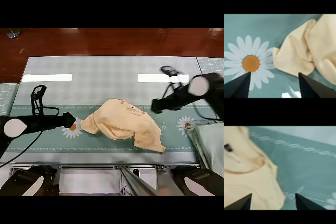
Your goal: Fold the shirts.
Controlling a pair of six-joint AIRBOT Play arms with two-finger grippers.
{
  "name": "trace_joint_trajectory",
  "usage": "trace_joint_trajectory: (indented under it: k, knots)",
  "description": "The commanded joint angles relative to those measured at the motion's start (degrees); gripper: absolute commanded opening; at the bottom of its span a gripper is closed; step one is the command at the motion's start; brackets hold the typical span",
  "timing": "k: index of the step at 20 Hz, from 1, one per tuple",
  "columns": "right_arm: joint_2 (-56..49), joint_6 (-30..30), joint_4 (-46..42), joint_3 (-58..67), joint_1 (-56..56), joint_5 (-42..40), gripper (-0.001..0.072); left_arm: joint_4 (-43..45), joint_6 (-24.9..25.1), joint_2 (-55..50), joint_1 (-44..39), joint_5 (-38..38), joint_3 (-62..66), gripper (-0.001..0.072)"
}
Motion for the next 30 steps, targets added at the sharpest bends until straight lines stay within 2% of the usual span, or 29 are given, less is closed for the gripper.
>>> trace_joint_trajectory:
  k: [1,3,5,6,7,11,15,17,18,19,20,21,27,30]
  knots:
    - [4.9,-2.08,-0.52,-1.14,-18.91,2.1,0.062,-3.61,1.09,-7.78,2.54,-2.08,-0.07,0.0701]
    - [8.28,-5.11,8.2,-9.38,-28.26,1.68,0.0619,-13.0,8.0,-12.37,2.58,-0.66,-2.1,0.07]
    - [11.1,-15.65,22.4,-19.21,-32.37,1.79,0.0619,-24.57,17.77,-17.79,2.56,-0.68,-2.12,0.07]
    - [12.09,-18.97,27.87,-23.58,-32.48,1.77,0.0619,-29.86,22.43,-20.61,2.56,-0.68,-2.12,0.07]
    - [12.28,-20.37,31.32,-26.84,-32.41,1.77,0.0619,-33.0,25.03,-23.08,2.56,-0.48,-2.12,0.07]
    - [12.28,-22.21,32.68,-34.4,-32.44,2.95,0.0619,-36.28,26.43,-30.18,1.33,2.54,-2.12,0.07]
    - [12.26,-22.08,32.39,-38.07,-32.41,2.82,0.0619,-45.33,30.93,-31.5,-2.08,10.6,-1.97,0.07]
    - [12.26,-21.79,32.11,-38.77,-32.41,2.62,0.0619,-48.06,30.97,-31.52,-3.39,14.1,-1.07,0.0699]
    - [12.22,-21.55,31.95,-38.77,-32.41,2.56,0.0619,-48.19,30.99,-31.54,-3.96,14.82,-0.09,0.0668]
    - [12.22,-21.16,32.02,-38.75,-32.41,2.16,0.0619,-48.19,31.56,-31.67,-4.26,14.82,0.96,0.0407]
    - [12.22,-21.05,31.89,-38.75,-31.95,1.68,0.0619,-48.19,32.92,-31.85,-4.44,14.36,2.05,0.002]
    - [12.22,-20.59,31.58,-38.75,-30.75,0.79,0.0619,-48.22,34.21,-31.89,-4.57,13.84,3.1,0.0029]
    - [7.41,-18.69,31.87,-38.75,-20.59,-4.9,0.0619,-48.19,34.34,-31.89,-4.59,12.31,5.14,0.0029]
    - [3.19,-18.78,35.54,-38.66,-15.08,-7.67,0.0619,-48.19,34.34,-31.89,-4.59,12.33,5.14,0.0029]
